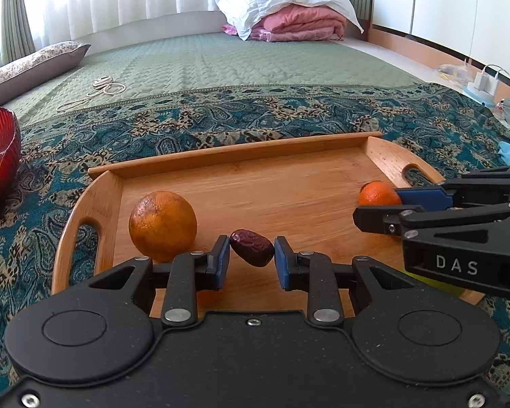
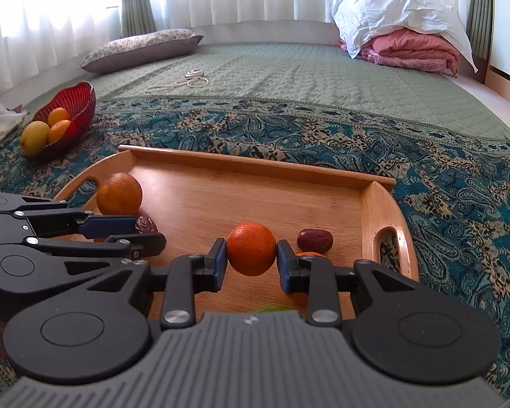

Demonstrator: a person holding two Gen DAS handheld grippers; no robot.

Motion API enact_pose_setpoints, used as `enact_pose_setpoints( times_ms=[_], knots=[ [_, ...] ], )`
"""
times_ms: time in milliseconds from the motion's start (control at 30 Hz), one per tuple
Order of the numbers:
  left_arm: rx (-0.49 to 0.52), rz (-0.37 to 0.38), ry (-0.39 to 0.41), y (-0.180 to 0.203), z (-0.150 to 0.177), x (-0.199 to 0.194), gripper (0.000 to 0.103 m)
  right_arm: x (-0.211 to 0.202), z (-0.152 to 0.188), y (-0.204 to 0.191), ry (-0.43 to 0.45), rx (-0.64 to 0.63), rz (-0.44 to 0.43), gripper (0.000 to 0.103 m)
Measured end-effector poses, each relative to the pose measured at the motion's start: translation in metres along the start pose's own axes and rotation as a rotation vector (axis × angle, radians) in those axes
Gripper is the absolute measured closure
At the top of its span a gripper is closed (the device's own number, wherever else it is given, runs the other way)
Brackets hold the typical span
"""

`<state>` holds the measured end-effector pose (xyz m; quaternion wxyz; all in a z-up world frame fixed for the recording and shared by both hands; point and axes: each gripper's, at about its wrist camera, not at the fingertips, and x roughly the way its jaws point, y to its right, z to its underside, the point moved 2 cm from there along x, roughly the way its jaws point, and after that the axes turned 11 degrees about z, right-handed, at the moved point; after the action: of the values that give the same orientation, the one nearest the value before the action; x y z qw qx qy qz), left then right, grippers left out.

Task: Organize fruits
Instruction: 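Carry the mandarin with the right tool over the tray while the left carries the date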

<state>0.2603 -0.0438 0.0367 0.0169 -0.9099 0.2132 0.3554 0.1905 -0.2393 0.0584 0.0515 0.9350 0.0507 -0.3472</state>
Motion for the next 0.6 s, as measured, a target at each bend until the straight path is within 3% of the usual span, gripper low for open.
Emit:
enact_pose_setpoints(
  times_ms=[600],
  knots=[
    [-0.005,0.002,-0.002,-0.003,0.0,0.008,0.076,0.016,0.001,-0.01,-0.047,-0.046,0.007,0.066]
  ],
)
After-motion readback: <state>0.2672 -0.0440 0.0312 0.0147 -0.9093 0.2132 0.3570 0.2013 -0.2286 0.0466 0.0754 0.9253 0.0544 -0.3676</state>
